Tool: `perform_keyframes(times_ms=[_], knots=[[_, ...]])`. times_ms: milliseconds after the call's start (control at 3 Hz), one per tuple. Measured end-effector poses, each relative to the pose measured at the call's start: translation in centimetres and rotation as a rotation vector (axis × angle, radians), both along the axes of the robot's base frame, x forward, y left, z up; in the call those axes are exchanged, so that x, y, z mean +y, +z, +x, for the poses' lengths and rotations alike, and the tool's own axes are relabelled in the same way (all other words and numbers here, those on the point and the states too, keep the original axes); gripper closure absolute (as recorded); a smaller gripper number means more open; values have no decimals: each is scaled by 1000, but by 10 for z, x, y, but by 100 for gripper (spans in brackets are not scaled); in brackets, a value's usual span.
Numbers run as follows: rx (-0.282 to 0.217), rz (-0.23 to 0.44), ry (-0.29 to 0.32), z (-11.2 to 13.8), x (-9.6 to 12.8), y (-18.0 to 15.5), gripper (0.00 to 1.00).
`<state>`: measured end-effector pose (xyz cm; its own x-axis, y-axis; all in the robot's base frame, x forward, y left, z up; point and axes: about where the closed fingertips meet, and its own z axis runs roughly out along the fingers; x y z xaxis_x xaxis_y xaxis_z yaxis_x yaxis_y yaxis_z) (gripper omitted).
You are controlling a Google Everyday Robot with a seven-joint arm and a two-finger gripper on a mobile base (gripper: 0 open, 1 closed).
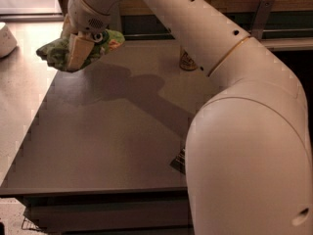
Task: Pick green rice chip bag
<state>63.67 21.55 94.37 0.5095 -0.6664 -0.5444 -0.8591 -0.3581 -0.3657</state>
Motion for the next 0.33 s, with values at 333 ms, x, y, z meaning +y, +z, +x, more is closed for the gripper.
perform_keyframes(times_ms=[333], knots=[[-44,34,20,-11,-11,37,100]])
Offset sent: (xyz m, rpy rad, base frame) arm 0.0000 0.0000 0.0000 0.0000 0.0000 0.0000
